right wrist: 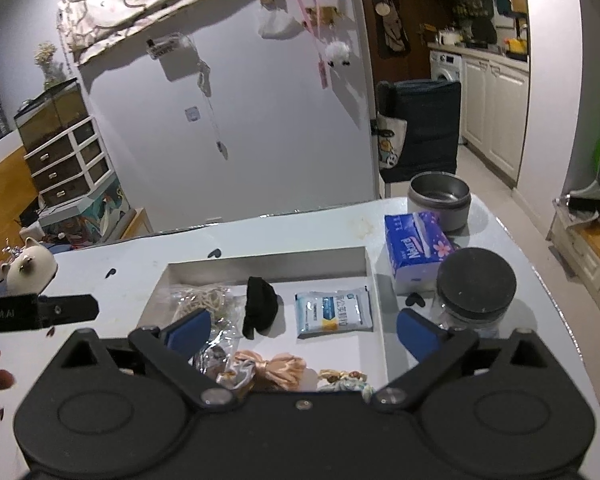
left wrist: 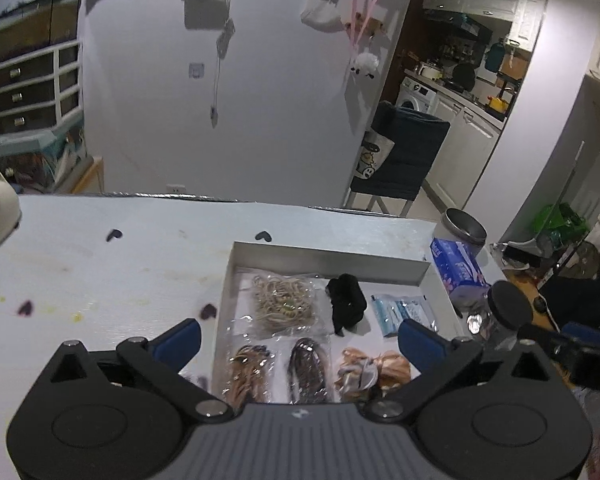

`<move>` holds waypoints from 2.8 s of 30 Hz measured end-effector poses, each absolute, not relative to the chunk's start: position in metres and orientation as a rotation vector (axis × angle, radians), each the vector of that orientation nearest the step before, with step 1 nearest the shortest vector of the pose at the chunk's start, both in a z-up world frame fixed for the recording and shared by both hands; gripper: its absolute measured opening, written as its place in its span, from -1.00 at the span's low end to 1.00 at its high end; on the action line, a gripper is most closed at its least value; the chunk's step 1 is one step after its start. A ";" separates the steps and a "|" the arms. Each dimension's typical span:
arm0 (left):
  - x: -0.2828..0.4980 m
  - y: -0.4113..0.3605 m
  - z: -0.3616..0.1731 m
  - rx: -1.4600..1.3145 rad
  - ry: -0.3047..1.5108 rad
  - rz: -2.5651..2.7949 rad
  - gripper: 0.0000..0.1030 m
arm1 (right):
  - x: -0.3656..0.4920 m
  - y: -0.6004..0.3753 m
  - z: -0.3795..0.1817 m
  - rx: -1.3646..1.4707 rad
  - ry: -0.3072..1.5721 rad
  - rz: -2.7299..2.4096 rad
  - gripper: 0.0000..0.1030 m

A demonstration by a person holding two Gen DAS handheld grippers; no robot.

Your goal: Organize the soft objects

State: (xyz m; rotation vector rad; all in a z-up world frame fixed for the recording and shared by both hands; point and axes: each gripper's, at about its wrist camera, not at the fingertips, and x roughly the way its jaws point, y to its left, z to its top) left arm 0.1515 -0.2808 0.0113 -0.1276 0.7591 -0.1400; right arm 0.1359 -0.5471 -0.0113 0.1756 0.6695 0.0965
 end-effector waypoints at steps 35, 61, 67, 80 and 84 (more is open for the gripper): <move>0.041 -0.272 0.000 -0.045 0.741 -0.183 1.00 | 0.016 -0.523 -0.008 0.071 0.635 0.092 1.00; 0.039 -0.271 -0.004 -0.039 0.753 -0.174 1.00 | 0.017 -0.516 -0.008 0.051 0.637 0.096 1.00; 0.039 -0.270 -0.004 -0.040 0.753 -0.174 1.00 | 0.017 -0.516 -0.008 0.051 0.637 0.095 1.00; 0.039 -0.270 -0.004 -0.041 0.753 -0.171 1.00 | 0.017 -0.516 -0.008 0.051 0.638 0.096 1.00; 0.039 -0.270 -0.004 -0.040 0.752 -0.171 1.00 | 0.017 -0.516 -0.008 0.051 0.639 0.096 1.00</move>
